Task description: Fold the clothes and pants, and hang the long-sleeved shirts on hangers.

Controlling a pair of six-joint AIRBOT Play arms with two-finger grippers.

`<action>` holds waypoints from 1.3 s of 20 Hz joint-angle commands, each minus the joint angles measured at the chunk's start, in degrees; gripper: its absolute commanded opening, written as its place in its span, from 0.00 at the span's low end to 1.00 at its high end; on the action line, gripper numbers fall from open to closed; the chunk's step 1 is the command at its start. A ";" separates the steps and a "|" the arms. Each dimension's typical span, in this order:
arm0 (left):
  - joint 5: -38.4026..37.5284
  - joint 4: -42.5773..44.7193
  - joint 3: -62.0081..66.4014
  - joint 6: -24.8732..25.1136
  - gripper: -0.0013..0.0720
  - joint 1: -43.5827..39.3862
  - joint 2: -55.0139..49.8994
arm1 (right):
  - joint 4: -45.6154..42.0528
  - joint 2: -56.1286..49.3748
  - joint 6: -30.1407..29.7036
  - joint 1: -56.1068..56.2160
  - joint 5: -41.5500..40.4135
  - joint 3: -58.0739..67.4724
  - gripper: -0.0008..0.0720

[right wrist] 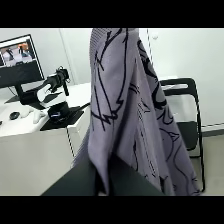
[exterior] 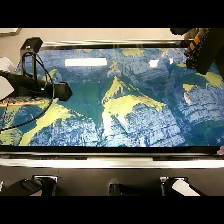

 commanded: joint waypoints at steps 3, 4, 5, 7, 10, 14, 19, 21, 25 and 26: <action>0.00 0.00 -0.02 0.00 0.77 0.04 0.04 | -3.74 -0.39 3.06 -0.55 -0.33 0.07 0.07; 0.00 0.00 -0.02 0.00 0.77 0.04 0.04 | -2.67 -0.61 3.50 -1.38 -0.85 0.07 0.07; 0.00 0.00 -0.02 0.00 0.77 0.04 0.02 | -2.49 -0.87 5.20 -2.73 -1.33 0.07 0.07; 0.02 0.00 -0.02 0.00 0.77 0.04 0.02 | 0.22 -1.09 5.57 -5.42 -4.24 0.09 0.07; 0.00 0.00 -0.02 0.00 0.77 0.04 0.02 | 3.19 -1.60 5.57 -8.00 -6.71 0.07 0.07; 0.00 0.00 -0.02 0.00 0.77 0.04 0.04 | 5.73 -2.08 5.49 -8.92 -6.25 0.07 0.07; 0.00 0.00 -0.02 0.00 0.77 0.04 0.02 | 8.15 -0.02 4.66 -8.92 -2.86 0.07 0.50; 0.00 0.00 -0.02 0.00 0.77 0.04 0.02 | 8.17 2.03 4.63 -8.92 0.35 0.07 0.61; 0.00 0.00 -0.02 0.00 0.77 0.04 0.02 | 8.20 8.02 3.52 -8.92 5.25 0.07 0.68; 0.00 0.00 -0.02 0.00 0.77 0.04 0.02 | 8.20 9.97 2.56 -8.92 5.60 0.07 0.68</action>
